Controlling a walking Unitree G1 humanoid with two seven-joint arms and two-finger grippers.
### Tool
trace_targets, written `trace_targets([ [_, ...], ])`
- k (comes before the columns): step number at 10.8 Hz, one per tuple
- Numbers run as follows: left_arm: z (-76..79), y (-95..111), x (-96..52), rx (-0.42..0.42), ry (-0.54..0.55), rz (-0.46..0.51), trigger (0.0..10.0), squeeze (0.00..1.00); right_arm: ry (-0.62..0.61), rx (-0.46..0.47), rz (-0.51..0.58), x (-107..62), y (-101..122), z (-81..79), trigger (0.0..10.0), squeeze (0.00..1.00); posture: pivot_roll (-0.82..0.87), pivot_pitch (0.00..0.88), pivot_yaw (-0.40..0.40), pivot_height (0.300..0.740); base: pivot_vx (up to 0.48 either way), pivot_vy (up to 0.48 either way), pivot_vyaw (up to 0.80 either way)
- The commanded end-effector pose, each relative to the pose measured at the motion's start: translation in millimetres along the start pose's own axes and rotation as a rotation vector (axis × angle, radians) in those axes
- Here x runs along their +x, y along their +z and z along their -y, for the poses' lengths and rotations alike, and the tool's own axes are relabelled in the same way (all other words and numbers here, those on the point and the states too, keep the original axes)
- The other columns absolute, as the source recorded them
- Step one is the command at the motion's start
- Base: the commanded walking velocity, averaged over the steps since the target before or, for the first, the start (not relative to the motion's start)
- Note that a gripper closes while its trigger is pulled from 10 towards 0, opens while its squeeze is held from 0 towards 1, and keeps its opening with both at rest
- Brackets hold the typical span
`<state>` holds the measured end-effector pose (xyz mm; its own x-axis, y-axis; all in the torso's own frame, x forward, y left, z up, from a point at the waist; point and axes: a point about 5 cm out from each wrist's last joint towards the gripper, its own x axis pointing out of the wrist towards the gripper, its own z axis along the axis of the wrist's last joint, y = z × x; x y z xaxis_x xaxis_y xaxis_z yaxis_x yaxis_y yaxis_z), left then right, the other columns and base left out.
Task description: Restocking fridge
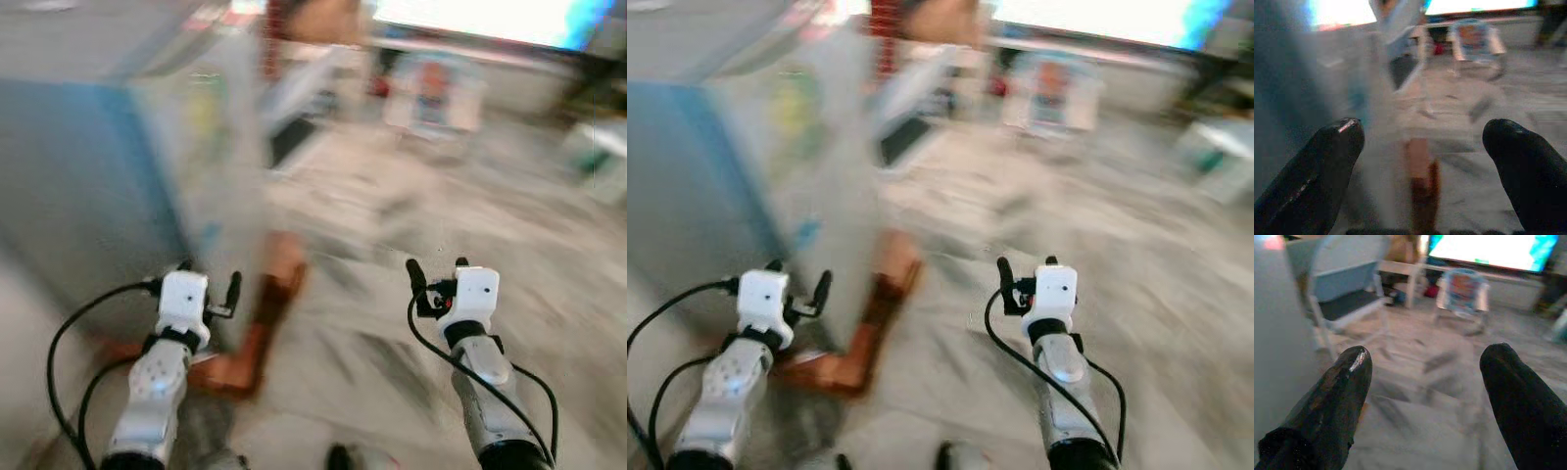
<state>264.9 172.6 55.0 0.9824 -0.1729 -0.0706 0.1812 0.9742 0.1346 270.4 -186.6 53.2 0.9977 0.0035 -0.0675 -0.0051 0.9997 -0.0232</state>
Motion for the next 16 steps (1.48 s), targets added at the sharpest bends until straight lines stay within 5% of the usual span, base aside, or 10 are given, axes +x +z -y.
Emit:
trace_targets([
  [1, -0.7, 0.9, 4.8, 0.000, -0.006, -0.008, 10.0, 0.00, 0.006, -0.005, 0.012, 0.6, 4.2, 0.7, 10.0, 0.00, 0.09, 0.057, -0.054, 0.740, 0.000, 0.000, 0.00],
  [3, -17.2, 2.7, 15.3, 0.027, 0.092, -0.021, 10.0, 0.00, 0.012, -0.012, 0.005, -3.4, 2.9, 0.4, 10.0, 0.00, 0.08, 0.065, -0.051, 0.740, 0.000, 0.000, 0.00],
  [7, -28.9, -5.1, 13.0, 0.007, 0.180, -0.046, 10.0, 0.00, 0.018, -0.018, -0.011, -5.6, 0.6, -0.1, 10.0, 0.00, 0.07, 0.070, -0.052, 0.740, 0.000, 0.000, 0.00],
  [10, -30.4, 4.0, 33.5, -0.012, 0.206, -0.028, 10.0, 0.00, 0.040, -0.040, -0.043, -5.9, -3.7, -1.1, 10.0, 0.00, 0.07, 0.065, -0.057, 0.740, 0.000, 0.000, 0.00],
  [12, -44.7, 9.1, 39.9, 0.008, 0.256, -0.023, 10.0, 0.00, 0.036, -0.041, -0.050, -9.9, -5.1, 2.9, 10.0, 0.00, 0.05, 0.062, -0.052, 0.740, 0.000, 0.000, 0.00],
  [14, -43.0, 16.6, 48.4, 0.006, 0.213, 0.002, 10.0, 0.00, 0.061, -0.024, -0.111, -12.5, -13.9, 1.3, 10.0, 0.00, 0.05, 0.061, -0.049, 0.740, 0.000, 0.000, 0.00],
  [16, -13.8, 40.6, 68.2, 0.118, 0.004, 0.088, 10.0, 0.00, 0.172, -0.037, -0.324, -28.2, -44.7, 1.0, 10.0, 0.00, 0.06, 0.059, -0.052, 0.740, 0.000, 0.000, 0.00],
])
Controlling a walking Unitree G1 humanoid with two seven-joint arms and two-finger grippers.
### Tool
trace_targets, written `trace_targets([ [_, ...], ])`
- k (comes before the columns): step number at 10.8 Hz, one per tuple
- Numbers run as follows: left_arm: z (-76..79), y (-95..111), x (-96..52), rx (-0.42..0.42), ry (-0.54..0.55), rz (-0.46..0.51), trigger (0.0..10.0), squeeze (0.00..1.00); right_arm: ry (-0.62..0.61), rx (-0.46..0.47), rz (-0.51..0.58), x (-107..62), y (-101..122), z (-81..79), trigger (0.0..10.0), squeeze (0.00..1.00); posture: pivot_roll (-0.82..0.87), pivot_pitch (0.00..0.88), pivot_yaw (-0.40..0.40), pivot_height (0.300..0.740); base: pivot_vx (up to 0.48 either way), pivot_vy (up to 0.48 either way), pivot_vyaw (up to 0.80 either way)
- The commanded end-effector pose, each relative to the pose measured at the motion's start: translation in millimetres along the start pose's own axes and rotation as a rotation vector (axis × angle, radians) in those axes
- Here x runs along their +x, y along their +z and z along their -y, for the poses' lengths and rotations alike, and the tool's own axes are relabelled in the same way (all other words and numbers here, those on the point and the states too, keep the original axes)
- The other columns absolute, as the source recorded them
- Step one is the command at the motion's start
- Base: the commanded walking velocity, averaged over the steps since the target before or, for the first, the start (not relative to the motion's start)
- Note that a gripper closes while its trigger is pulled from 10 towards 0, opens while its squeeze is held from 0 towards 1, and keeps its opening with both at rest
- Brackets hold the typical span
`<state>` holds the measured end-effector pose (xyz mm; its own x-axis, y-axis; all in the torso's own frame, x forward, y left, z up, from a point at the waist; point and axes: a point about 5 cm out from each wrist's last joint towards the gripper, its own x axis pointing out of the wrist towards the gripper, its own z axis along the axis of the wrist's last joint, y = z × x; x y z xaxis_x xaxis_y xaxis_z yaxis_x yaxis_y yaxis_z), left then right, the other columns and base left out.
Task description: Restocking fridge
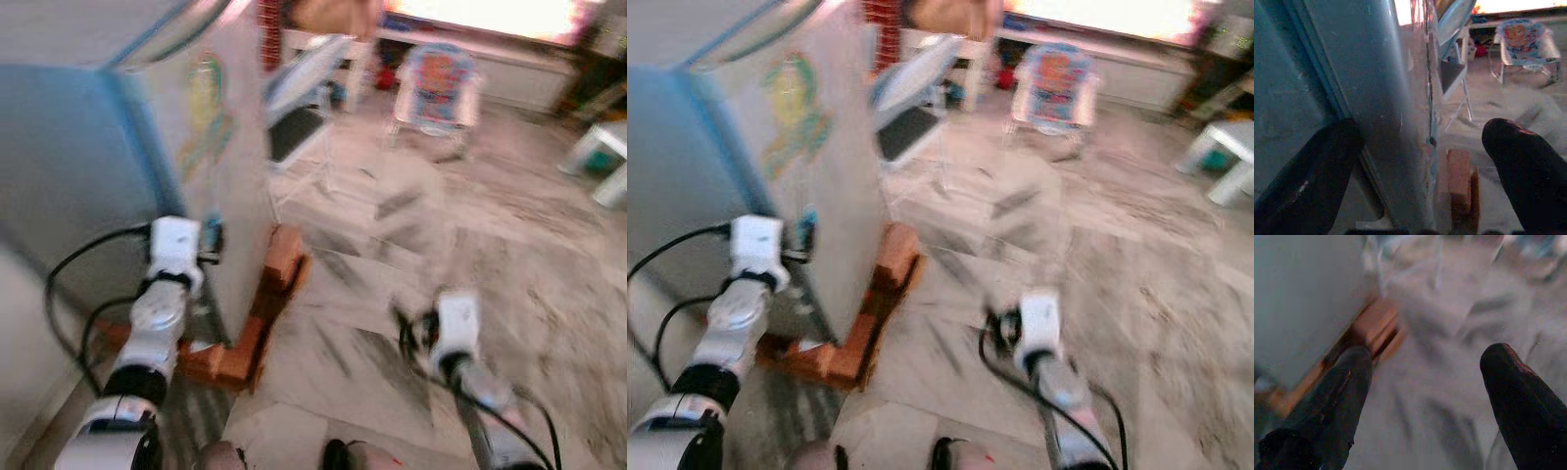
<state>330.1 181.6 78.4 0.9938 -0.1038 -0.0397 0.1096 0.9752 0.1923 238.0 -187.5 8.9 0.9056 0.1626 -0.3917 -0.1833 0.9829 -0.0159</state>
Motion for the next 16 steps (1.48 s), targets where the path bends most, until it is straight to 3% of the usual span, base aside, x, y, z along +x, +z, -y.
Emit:
trace_targets([
  [1, 16.1, 24.2, 14.0, 0.021, -0.092, 0.082, 10.0, 0.00, 0.008, -0.016, -0.017, -0.3, 1.1, 5.3, 10.0, 0.00, 0.06, 0.058, -0.050, 0.740, 0.000, 0.000, 0.00],
  [2, 37.1, 36.3, 20.1, 0.022, -0.200, 0.119, 10.0, 0.00, 0.021, -0.035, -0.058, 0.1, -3.4, 7.5, 10.0, 0.00, 0.05, 0.056, -0.053, 0.740, 0.000, 0.000, 0.00],
  [3, 76.4, 55.1, 20.6, 0.006, -0.410, 0.188, 10.0, 0.00, 0.046, -0.042, -0.081, 0.6, -5.2, 5.6, 10.0, 0.00, 0.06, 0.056, -0.057, 0.740, 0.000, 0.000, 0.00],
  [4, 105.3, 66.8, 14.7, 0.003, -0.573, 0.233, 10.0, 0.00, 0.068, -0.056, -0.099, 1.0, -5.9, 3.8, 10.0, 0.00, 0.06, 0.054, -0.058, 0.740, 0.000, 0.000, 0.00],
  [5, 145.4, 82.6, -0.4, -0.017, -0.792, 0.291, 10.0, 0.00, 0.097, -0.060, -0.131, 1.6, -7.8, 1.6, 10.0, 0.00, 0.06, 0.051, -0.058, 0.740, 0.000, 0.000, 0.00],
  [6, 156.9, 89.5, -1.3, -0.067, -0.792, 0.306, 10.0, 0.00, 0.131, -0.054, -0.160, 1.5, -11.3, -1.1, 10.0, 0.00, 0.06, 0.051, -0.058, 0.740, 0.000, 0.000, 0.00],
  [7, 145.2, 85.2, 9.7, -0.061, -0.689, 0.287, 10.0, 0.00, 0.146, -0.054, -0.166, 1.8, -12.2, -3.1, 10.0, 0.00, 0.06, 0.050, -0.057, 0.740, 0.000, 0.000, 0.00],
  [8, 107.8, 78.7, 21.3, -0.078, -0.516, 0.256, 10.0, 0.00, 0.156, -0.057, -0.169, 1.1, -12.4, -4.7, 10.0, 0.00, 0.07, 0.050, -0.058, 0.740, 0.000, 0.000, 0.00],
  [10, 69.2, 61.4, 16.0, -0.059, -0.381, 0.209, 10.0, 0.00, 0.161, -0.061, -0.151, 2.8, -9.5, -4.7, 10.0, 0.00, 0.08, 0.055, -0.055, 0.740, 0.000, 0.000, 0.00],
  [11, 53.3, 44.7, 7.7, -0.061, -0.284, 0.169, 10.0, 0.00, 0.147, -0.080, -0.095, 2.6, -2.1, -5.2, 10.0, 0.00, 0.10, 0.067, -0.047, 0.740, 0.000, 0.000, 0.00],
  [12, 50.2, 36.5, -4.3, -0.049, -0.279, 0.160, 10.0, 0.00, 0.108, -0.080, -0.056, 2.3, 2.3, -3.2, 10.0, 0.00, 0.12, 0.077, -0.049, 0.740, 0.000, -0.296, 0.00],
  [13, 39.9, 14.4, -23.8, -0.040, -0.240, 0.091, 10.0, 0.00, 0.042, -0.053, 0.033, 5.8, 14.9, -1.2, 10.0, 0.00, 0.12, 0.080, -0.048, 0.740, 0.000, -0.454, 0.00],
  [16, 21.9, -11.2, -49.4, -0.070, -0.115, -0.001, 10.0, 0.00, -0.091, -0.027, 0.265, 9.8, 51.6, 2.9, 10.0, 0.00, 0.11, 0.071, -0.052, 0.740, 0.000, -0.447, 0.00],
])
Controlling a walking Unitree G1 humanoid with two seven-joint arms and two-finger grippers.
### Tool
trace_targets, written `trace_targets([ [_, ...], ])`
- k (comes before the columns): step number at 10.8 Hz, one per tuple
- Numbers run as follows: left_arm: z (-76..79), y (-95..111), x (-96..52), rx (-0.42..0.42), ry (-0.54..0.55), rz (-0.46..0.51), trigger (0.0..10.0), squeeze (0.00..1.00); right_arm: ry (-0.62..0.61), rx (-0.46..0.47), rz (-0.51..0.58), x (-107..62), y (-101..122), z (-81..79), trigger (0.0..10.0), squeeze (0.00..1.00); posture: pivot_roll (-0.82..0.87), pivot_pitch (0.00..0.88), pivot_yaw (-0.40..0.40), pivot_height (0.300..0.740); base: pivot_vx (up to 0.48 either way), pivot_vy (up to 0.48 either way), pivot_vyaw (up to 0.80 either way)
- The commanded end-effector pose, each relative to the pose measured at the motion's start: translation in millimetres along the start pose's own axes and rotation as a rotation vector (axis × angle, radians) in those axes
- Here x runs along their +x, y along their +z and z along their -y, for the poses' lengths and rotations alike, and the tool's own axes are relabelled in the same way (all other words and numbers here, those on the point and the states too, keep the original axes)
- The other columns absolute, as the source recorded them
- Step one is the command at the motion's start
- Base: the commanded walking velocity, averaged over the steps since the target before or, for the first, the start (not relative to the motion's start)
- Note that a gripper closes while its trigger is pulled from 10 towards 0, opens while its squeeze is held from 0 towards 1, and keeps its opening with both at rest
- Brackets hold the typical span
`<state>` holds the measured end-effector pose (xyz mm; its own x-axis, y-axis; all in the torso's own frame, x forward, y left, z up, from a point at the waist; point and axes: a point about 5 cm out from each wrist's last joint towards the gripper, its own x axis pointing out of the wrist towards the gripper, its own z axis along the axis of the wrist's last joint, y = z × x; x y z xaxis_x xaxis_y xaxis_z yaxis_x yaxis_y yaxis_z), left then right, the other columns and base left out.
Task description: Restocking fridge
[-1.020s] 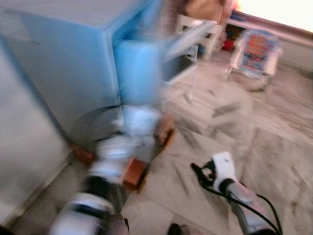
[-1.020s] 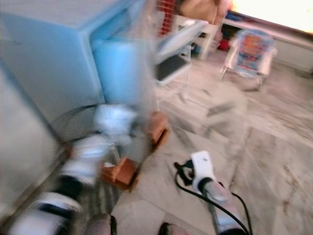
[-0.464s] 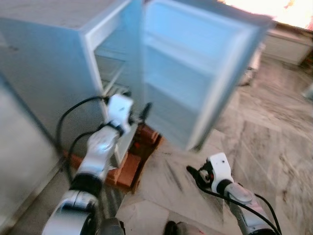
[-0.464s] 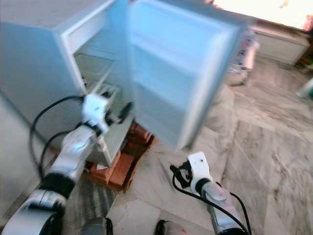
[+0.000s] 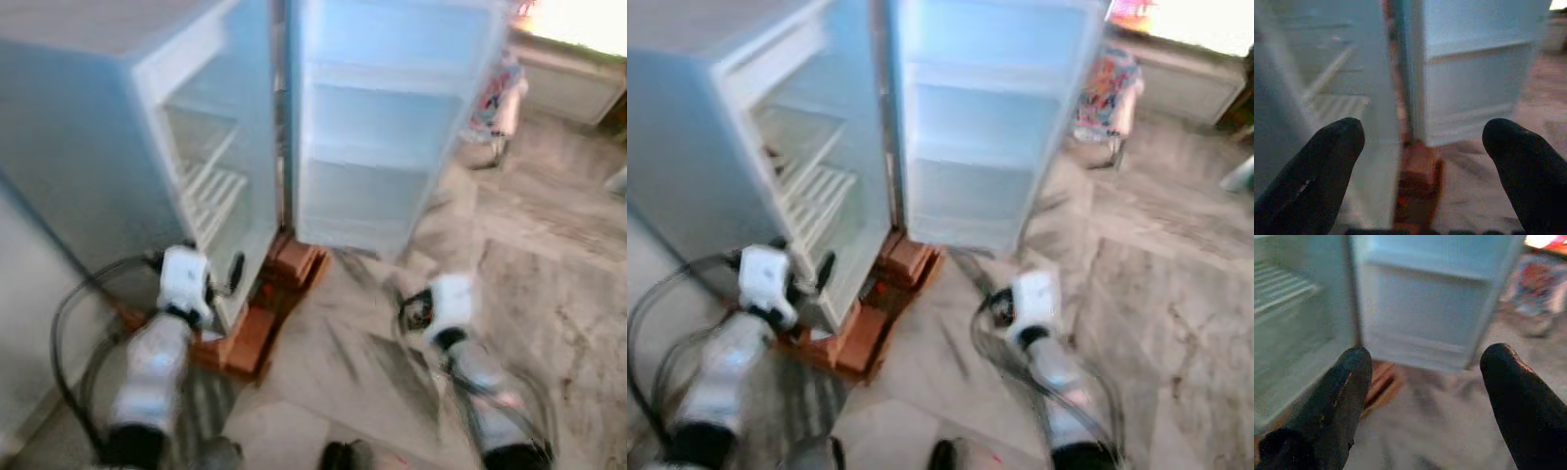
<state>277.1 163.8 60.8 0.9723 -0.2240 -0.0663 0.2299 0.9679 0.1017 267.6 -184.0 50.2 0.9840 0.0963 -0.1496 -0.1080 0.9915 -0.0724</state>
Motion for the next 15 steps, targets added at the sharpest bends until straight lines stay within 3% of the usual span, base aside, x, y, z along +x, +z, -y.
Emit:
trace_targets([
  [1, -3.6, 1.7, -2.1, 0.013, 0.005, 0.001, 10.0, 0.00, -0.024, 0.005, 0.026, 1.6, 4.3, 1.5, 10.0, 0.00, 0.12, 0.062, -0.069, 0.740, 0.000, -0.469, 0.00],
  [4, -10.6, 3.7, -0.2, 0.038, 0.031, -0.003, 10.0, 0.00, -0.018, 0.006, 0.070, 10.1, 11.1, -5.1, 10.0, 0.00, 0.12, 0.051, -0.072, 0.740, 0.000, -0.466, 0.00],
  [9, -5.6, 7.1, 10.1, 0.090, 0.039, -0.006, 10.0, 0.00, -0.029, 0.043, 0.094, 14.8, 12.7, -7.3, 10.0, 0.00, 0.12, 0.037, -0.057, 0.740, 0.365, -0.301, -0.80],
  [15, 6.1, 7.0, 9.7, 0.081, 0.020, 0.004, 10.0, 0.00, -0.024, 0.042, 0.113, 16.9, 15.1, -9.8, 10.0, 0.00, 0.11, 0.047, -0.048, 0.740, 0.459, 0.000, -0.80],
])
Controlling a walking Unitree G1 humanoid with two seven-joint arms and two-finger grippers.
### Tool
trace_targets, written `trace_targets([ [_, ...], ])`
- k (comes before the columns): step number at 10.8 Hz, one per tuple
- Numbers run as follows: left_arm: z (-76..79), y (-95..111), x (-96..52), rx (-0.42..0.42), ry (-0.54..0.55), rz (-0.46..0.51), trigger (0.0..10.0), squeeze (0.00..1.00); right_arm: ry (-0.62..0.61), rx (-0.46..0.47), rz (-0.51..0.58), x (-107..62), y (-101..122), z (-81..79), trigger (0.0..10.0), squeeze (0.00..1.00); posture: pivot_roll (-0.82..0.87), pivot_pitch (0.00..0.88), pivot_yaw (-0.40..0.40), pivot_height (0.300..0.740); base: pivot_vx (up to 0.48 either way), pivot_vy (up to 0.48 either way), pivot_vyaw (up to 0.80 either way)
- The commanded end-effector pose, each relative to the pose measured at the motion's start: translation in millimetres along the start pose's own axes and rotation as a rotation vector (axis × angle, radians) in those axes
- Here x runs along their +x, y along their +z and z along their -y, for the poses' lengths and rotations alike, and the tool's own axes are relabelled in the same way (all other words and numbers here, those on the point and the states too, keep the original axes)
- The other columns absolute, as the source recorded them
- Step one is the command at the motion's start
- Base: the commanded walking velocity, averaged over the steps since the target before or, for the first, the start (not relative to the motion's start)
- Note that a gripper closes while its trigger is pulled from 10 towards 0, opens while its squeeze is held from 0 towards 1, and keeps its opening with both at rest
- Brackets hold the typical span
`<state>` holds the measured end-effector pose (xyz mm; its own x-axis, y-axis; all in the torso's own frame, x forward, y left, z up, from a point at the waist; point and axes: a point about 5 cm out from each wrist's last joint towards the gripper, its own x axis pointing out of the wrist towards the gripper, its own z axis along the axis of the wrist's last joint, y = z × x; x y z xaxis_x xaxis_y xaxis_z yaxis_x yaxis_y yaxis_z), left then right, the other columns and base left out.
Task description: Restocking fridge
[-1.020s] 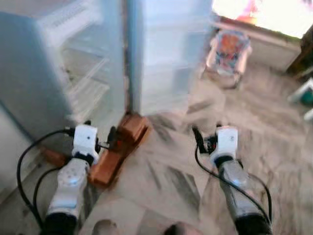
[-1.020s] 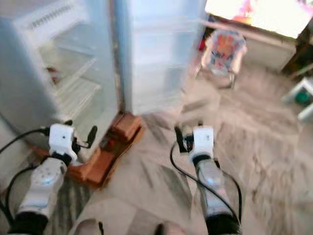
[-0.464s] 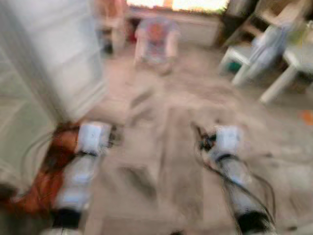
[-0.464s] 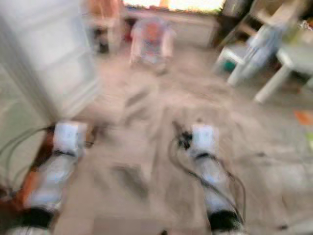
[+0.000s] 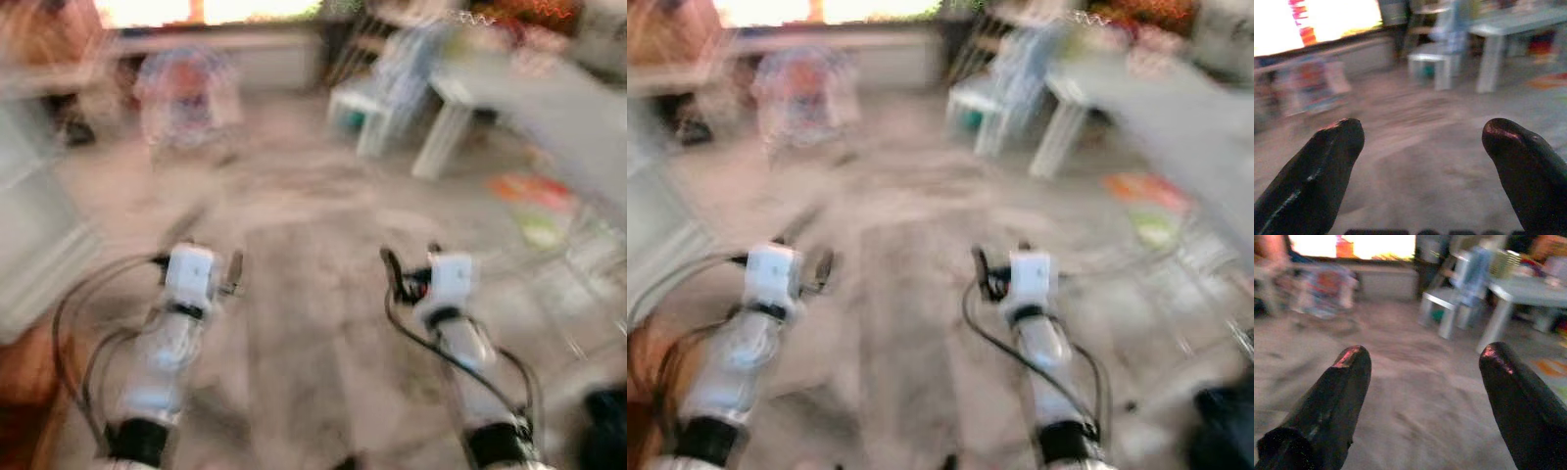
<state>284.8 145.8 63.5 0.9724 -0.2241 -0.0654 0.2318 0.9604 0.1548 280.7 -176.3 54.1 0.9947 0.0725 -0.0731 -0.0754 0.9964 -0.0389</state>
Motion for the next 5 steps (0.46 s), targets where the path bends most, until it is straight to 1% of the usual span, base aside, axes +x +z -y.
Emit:
trace_targets([
  [1, -9.0, 2.8, -0.3, 0.026, 0.018, 0.006, 10.0, 0.00, 0.006, 0.003, 0.033, 4.4, 7.0, -5.6, 10.0, 0.00, 0.11, 0.046, -0.053, 0.740, 0.480, 0.000, -0.80],
  [2, -11.8, 5.2, 1.6, 0.030, 0.023, 0.013, 10.0, 0.00, 0.012, 0.003, 0.033, 5.6, 7.3, -8.8, 10.0, 0.00, 0.11, 0.046, -0.053, 0.740, 0.480, 0.000, -0.80],
  [3, -17.7, 9.1, 3.4, 0.032, 0.039, 0.023, 10.0, 0.00, 0.024, 0.002, 0.041, 7.6, 9.7, -12.9, 10.0, 0.00, 0.11, 0.049, -0.056, 0.740, 0.480, 0.000, -0.80],
  [5, -21.8, 11.4, 1.8, 0.025, 0.057, 0.032, 10.0, 0.00, 0.028, -0.008, 0.047, 6.9, 10.6, -13.6, 10.0, 0.00, 0.11, 0.059, -0.055, 0.740, 0.480, 0.000, -0.80],
])
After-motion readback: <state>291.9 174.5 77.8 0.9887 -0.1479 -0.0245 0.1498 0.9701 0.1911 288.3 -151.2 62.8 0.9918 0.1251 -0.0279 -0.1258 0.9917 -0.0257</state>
